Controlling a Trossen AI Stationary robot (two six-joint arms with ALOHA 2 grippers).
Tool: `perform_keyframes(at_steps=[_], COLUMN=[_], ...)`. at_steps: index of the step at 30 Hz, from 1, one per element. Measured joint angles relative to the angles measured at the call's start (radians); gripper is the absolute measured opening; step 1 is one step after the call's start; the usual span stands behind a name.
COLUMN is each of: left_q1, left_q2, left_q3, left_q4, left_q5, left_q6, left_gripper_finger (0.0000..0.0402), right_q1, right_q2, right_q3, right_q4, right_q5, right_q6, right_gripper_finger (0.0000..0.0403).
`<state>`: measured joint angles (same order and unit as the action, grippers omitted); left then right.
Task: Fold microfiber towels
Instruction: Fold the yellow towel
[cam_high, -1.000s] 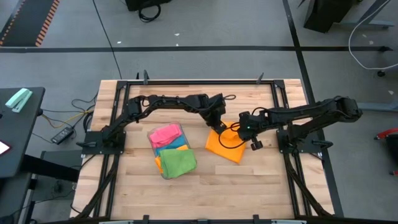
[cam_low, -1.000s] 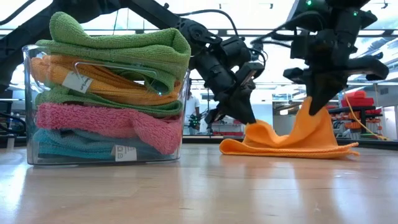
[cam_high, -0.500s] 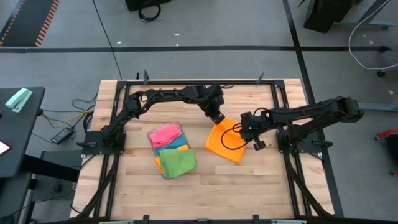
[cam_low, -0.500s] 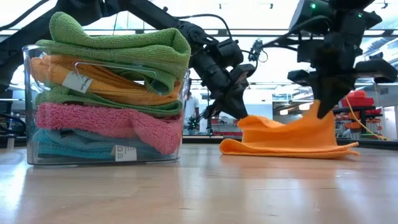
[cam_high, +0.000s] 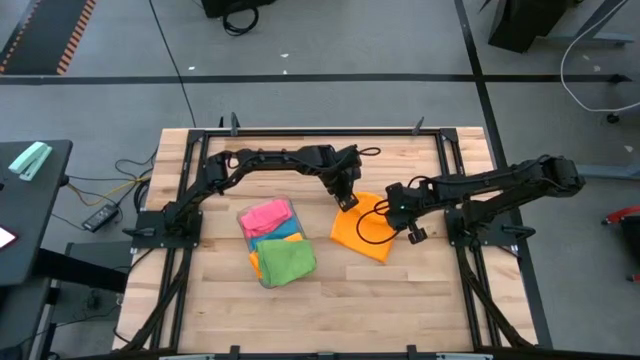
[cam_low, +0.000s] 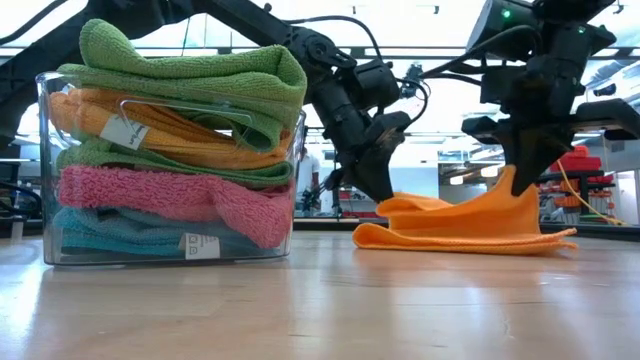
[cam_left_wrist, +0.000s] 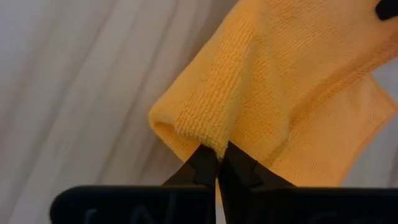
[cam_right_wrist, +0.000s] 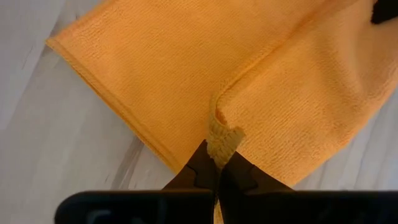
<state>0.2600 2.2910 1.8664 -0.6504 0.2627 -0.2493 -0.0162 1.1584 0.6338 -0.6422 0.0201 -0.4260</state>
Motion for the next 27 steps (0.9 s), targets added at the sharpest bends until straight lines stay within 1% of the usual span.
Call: perform_keyframes(at_steps=[3, 7, 9, 12, 17, 20, 25, 27], left_q1=[0.001, -0.006, -0.007, -0.008, -0.012, -0.017, -0.03, -0.035], left_q2=[0.0, 0.0, 0.0, 0.0, 0.0, 0.0, 0.0, 0.001], left_q3=[0.0, 0.0, 0.0, 0.0, -0.001, -0.001, -0.001, -0.001], left_q4=[0.0, -0.002, -0.002, -0.002, -0.003, -0.004, -0.013, -0.026], left_q5=[0.0, -0.002, -0.019, -0.027, -0.028, -0.03, -0.035, -0.051], left_q6=[0.003, 0.032, 0.037, 0.039, 0.061, 0.065, 0.081, 0.1], left_gripper_finger=[0.0014, 0.0032, 0.0037, 0.0036, 0.002, 0.0016, 0.0025, 0.0029], right_q1=[0.0, 0.0, 0.0, 0.0, 0.0, 0.0, 0.0, 0.0], right_q2=[0.0, 0.005, 0.012, 0.021, 0.066, 0.101, 0.152, 0.161], right_q3=[0.0, -0.001, -0.001, -0.002, -0.002, -0.002, -0.002, -0.002], right_q4=[0.004, 0.01, 0.016, 0.024, 0.026, 0.03, 0.035, 0.038], right_q5=[-0.002, -0.002, -0.002, -0.002, -0.003, -0.031, -0.047, -0.056], right_q6=[-0.004, -0.005, -0.005, -0.004, -0.004, 0.008, 0.009, 0.013], right_gripper_finger=[0.0006, 0.0006, 0.0006, 0.0006, 0.0006, 0.0006, 0.0006, 0.0006])
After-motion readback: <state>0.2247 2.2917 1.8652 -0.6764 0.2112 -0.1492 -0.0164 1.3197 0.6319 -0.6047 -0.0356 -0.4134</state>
